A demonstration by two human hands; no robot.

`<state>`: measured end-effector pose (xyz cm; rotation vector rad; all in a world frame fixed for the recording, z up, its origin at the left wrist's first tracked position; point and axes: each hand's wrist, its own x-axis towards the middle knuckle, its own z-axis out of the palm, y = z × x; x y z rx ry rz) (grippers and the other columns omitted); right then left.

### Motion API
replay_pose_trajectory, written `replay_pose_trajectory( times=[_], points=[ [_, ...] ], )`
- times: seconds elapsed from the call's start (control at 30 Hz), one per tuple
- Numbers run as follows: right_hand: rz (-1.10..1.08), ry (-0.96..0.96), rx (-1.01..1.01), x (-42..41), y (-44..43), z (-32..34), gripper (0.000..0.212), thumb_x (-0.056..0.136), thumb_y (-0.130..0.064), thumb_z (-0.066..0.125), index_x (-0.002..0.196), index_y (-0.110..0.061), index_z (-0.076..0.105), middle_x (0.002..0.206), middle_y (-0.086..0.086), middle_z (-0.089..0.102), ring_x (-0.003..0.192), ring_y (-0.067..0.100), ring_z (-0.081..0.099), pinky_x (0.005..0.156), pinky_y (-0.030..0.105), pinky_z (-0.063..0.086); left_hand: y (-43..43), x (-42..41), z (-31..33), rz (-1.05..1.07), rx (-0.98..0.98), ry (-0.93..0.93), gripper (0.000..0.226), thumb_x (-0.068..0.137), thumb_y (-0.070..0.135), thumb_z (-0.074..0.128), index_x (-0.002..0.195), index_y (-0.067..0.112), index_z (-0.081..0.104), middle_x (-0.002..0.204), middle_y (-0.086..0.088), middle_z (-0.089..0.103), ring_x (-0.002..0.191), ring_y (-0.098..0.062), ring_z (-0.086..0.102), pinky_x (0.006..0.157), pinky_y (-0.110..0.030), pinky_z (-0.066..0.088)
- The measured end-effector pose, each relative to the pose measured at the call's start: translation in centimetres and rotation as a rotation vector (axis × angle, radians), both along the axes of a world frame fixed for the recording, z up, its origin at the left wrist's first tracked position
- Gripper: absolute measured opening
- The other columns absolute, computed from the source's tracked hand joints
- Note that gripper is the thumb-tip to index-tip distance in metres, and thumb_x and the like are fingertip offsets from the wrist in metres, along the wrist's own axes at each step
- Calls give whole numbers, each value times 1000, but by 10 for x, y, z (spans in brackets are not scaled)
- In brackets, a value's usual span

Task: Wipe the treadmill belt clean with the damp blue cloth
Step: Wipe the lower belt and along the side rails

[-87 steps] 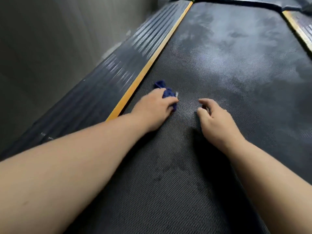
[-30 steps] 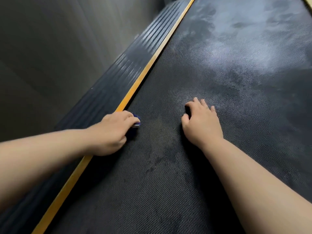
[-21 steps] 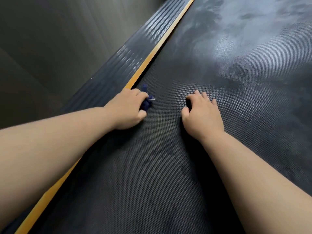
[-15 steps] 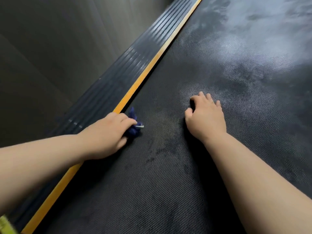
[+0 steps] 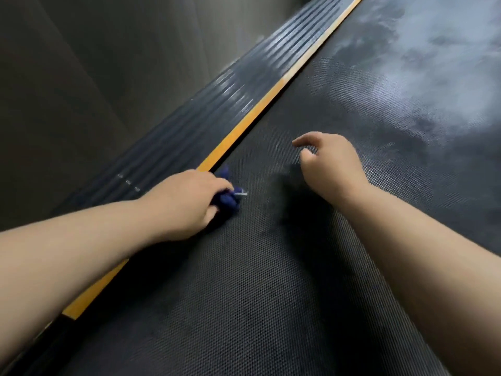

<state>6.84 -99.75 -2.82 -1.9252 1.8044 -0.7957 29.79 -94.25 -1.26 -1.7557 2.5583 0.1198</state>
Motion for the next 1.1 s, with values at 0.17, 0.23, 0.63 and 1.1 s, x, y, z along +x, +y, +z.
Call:
replay_pose_trajectory(
  times=[0.17, 0.23, 0.63, 1.1],
  points=[
    [300, -151, 76, 44, 35, 9, 30, 89, -34, 58, 118, -29, 65, 103, -17, 66, 97, 0, 58, 85, 13, 38, 6, 2, 1, 448, 95, 757, 53, 73, 29, 71, 120, 35, 49, 115, 12, 58, 103, -8, 59, 90, -25, 42],
    [409, -116, 20, 64, 42, 3, 41, 86, -43, 62, 124, -28, 60, 118, -12, 65, 110, 6, 56, 94, 19, 40, -1, 6, -1, 552, 34, 1086, 40, 72, 26, 59, 111, 34, 53, 113, 11, 62, 103, -3, 60, 98, -29, 45],
    [57, 130, -37, 94, 10, -33, 34, 82, -27, 58, 116, -23, 60, 119, -1, 60, 112, 26, 49, 89, 36, 43, 32, 59, -36, 397, -235, 463, 39, 91, 0, 41, 120, 16, 62, 131, 6, 57, 123, -16, 45, 99, -22, 32],
    [175, 140, -4, 98, 25, -27, 26, 83, -41, 55, 101, -26, 66, 110, -4, 63, 107, 28, 49, 90, 38, 44, 34, 56, -38, 392, -250, 438, 38, 93, 3, 40, 122, 17, 60, 132, 7, 55, 124, -16, 45, 101, -32, 38]
  ],
)
